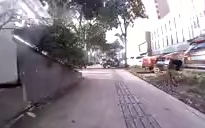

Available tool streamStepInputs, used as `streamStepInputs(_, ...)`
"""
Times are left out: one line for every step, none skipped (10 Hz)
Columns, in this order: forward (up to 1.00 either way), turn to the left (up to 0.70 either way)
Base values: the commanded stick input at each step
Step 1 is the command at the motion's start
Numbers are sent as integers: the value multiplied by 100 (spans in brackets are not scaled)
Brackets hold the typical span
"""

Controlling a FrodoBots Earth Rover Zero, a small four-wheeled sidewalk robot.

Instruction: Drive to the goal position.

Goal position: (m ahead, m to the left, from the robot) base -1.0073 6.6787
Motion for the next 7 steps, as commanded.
streamStepInputs(70,-2)
streamStepInputs(70,-3)
streamStepInputs(70,-8)
streamStepInputs(70,-11)
streamStepInputs(70,-3)
streamStepInputs(70,0)
streamStepInputs(70,0)
